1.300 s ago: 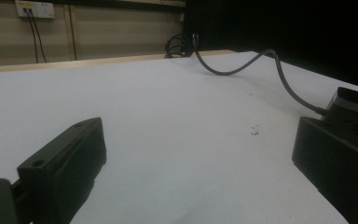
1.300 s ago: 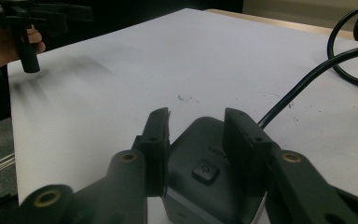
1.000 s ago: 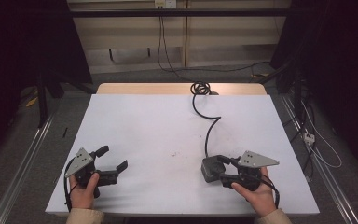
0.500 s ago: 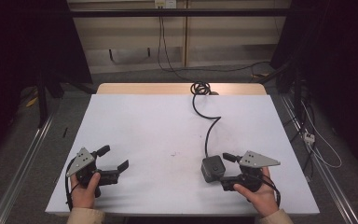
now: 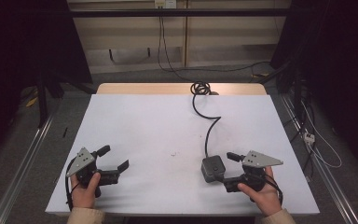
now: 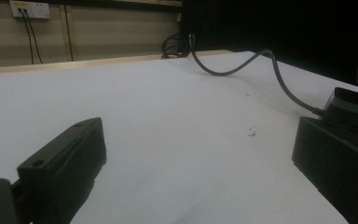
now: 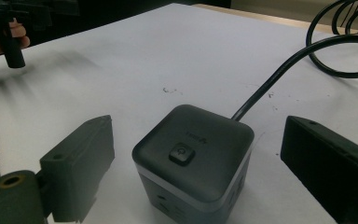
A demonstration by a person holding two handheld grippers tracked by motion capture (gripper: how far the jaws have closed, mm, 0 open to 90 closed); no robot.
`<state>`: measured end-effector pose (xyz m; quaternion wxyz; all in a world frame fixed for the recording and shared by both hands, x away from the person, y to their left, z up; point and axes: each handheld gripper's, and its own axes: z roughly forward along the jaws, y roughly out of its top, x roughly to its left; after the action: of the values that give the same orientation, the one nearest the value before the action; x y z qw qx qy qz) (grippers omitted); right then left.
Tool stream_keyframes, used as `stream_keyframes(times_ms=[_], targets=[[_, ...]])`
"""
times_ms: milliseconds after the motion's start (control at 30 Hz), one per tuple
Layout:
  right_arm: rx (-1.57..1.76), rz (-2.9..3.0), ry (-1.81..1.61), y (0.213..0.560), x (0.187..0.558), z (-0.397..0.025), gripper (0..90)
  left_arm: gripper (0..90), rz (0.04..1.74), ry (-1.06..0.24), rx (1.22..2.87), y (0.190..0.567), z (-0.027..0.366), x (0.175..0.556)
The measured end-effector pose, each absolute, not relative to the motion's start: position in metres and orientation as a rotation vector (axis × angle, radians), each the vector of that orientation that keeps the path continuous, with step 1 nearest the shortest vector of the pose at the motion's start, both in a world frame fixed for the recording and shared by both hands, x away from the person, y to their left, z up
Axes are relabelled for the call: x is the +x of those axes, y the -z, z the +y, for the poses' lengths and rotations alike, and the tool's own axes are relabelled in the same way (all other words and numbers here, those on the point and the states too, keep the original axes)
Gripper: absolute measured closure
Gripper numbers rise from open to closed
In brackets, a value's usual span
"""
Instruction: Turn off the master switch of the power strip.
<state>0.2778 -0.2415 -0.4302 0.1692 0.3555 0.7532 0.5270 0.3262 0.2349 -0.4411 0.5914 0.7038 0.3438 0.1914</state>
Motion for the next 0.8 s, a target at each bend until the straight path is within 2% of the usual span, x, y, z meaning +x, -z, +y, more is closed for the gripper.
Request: stream_keyframes(times_ms=[800], targets=[[1.026, 2.127, -1.465, 0.432, 0.276, -0.26, 9.2, 2.4, 0.796, -0.442, 1.637, 0.441, 0.234, 0.327]])
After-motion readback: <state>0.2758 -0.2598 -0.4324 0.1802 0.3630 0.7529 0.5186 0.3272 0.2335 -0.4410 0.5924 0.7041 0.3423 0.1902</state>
